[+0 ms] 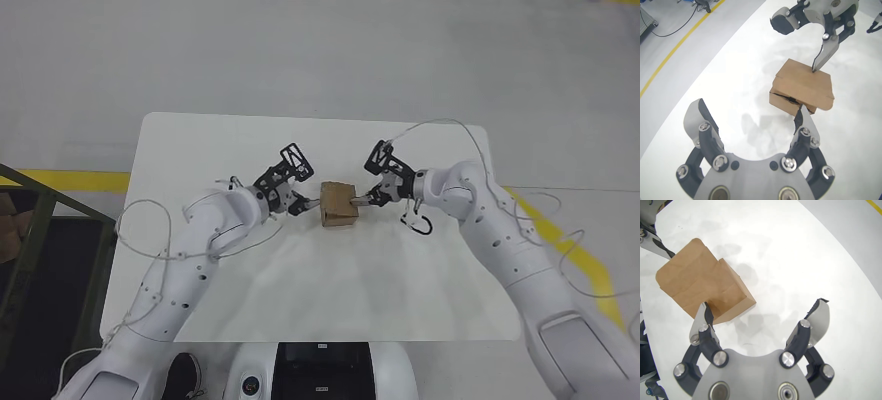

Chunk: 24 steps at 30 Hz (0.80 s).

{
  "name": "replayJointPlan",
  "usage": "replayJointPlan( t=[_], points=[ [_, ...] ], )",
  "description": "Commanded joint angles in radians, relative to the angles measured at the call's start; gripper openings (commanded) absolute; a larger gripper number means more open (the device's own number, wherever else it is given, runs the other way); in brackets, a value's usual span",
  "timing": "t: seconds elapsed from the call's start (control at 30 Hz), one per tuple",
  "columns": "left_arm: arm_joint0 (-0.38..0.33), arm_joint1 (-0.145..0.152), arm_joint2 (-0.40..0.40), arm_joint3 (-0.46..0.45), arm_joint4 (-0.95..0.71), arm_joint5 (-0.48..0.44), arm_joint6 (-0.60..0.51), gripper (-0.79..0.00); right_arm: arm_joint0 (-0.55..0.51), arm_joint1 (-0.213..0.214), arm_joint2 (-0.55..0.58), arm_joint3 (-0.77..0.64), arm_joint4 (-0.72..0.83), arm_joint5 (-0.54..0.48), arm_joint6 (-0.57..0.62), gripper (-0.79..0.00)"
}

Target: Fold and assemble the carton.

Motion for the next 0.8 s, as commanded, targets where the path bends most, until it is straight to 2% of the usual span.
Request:
replayJointPlan(
  t=[0.0,0.27,0.77],
  points=[
    [0.004,0.001,-0.018,-0.008,-0.043,-0.007,0.010,0.000,0.002,-0.002,-0.003,0.000,0.002,0.005,0.003,0.000],
    [0.012,0.009,-0.053,-0.019,-0.059,-0.013,0.000,0.000,0.005,-0.005,-0.007,0.000,0.000,0.011,0.008,0.000],
    [-0.027,0.002,0.024,0.033,-0.002,-0.005,-0.017,0.000,0.006,-0.010,-0.009,0.005,0.014,0.010,0.016,0.000]
  ],
)
